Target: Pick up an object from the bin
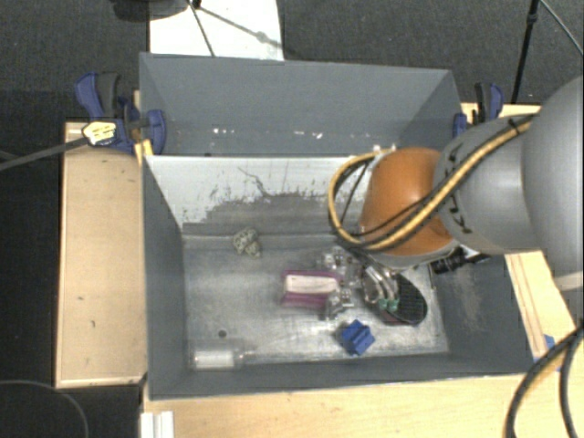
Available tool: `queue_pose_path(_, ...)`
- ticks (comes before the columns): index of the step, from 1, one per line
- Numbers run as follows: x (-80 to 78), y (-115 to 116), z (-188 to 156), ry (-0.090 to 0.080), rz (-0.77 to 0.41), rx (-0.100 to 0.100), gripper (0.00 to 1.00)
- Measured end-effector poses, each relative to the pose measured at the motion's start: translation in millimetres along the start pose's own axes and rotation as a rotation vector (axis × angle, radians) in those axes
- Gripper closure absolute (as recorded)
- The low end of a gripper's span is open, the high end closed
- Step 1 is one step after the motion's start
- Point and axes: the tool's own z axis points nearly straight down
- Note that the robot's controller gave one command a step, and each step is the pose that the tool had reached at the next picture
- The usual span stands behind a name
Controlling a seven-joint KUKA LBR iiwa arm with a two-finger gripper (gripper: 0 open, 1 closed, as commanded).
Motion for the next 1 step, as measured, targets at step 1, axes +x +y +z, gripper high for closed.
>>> queue_pose_path(1, -7.3, -14.4, -130.1, -0.01, -0.007, 0.001, 1.0)
